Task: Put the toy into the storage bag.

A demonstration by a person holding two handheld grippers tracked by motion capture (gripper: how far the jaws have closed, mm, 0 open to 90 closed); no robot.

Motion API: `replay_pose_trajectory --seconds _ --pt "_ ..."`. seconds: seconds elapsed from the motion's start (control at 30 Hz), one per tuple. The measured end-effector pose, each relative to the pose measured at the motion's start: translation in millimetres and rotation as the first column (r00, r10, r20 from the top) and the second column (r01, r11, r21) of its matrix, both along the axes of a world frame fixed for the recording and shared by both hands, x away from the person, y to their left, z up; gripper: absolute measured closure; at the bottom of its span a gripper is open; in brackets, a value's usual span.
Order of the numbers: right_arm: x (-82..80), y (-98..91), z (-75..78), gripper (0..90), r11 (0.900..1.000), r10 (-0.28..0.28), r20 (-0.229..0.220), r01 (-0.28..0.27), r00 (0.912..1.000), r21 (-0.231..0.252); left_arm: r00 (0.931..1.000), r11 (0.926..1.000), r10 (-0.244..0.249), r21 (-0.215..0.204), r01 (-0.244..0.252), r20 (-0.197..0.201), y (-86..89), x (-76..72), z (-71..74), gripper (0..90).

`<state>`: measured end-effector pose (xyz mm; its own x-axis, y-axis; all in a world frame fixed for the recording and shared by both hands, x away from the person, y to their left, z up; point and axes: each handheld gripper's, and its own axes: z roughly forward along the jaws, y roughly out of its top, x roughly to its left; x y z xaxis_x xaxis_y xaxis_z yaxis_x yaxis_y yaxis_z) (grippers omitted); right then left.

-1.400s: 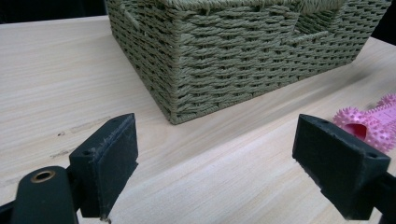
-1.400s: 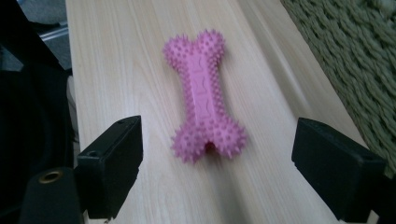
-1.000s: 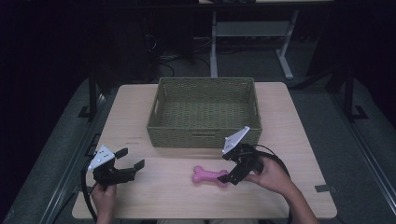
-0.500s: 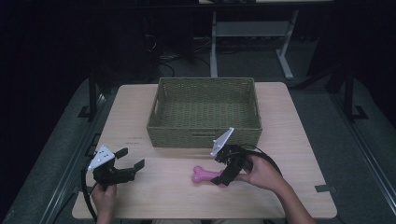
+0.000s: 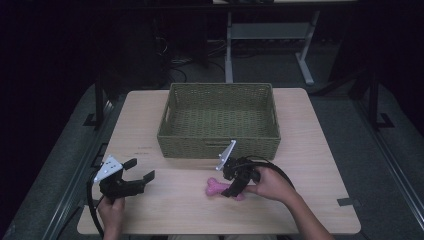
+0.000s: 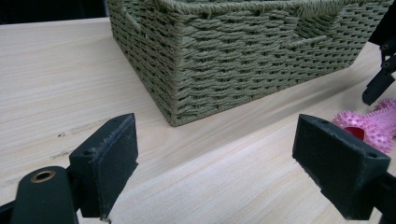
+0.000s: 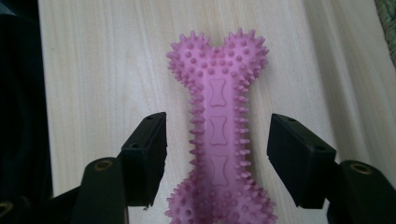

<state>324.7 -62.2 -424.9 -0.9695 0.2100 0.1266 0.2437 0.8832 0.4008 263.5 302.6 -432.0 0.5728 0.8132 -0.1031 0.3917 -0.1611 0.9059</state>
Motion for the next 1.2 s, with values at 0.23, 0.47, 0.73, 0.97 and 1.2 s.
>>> replay_pose_trajectory --seconds 0.23,0.47,0.73,0.97,1.2 --pt "-1.5 5.0 -3.6 44.8 0.9994 0.021 0.013 -0.021 0.9997 -0.028 1.0000 1.0000 0.000 0.001 0.000 -0.003 -0.5 0.2 -0.2 13.7" --pt "-2.9 13.0 -10.9 51.1 0.9965 0.045 0.031 -0.043 0.9985 -0.072 1.0000 1.0000 0.000 0.005 0.000 0.000 -0.5 0.2 0.2 13.7" --pt "-2.6 14.3 -12.5 57.4 0.9954 0.059 0.043 -0.055 0.9974 -0.079 1.0000 1.0000 0.001 -0.007 -0.001 -0.002 0.8 0.0 0.2 13.7" --pt "-0.8 8.5 -8.1 57.8 0.9972 0.056 0.024 -0.055 0.9981 -0.051 1.0000 1.0000 0.004 -0.009 -0.004 -0.004 1.2 0.3 -0.2 13.7" --pt "5.5 -2.2 11.9 57.8 0.9985 0.054 0.009 -0.054 0.9985 -0.001 1.0000 1.0000 0.003 -0.003 -0.003 -0.001 0.9 -0.3 0.5 13.7"
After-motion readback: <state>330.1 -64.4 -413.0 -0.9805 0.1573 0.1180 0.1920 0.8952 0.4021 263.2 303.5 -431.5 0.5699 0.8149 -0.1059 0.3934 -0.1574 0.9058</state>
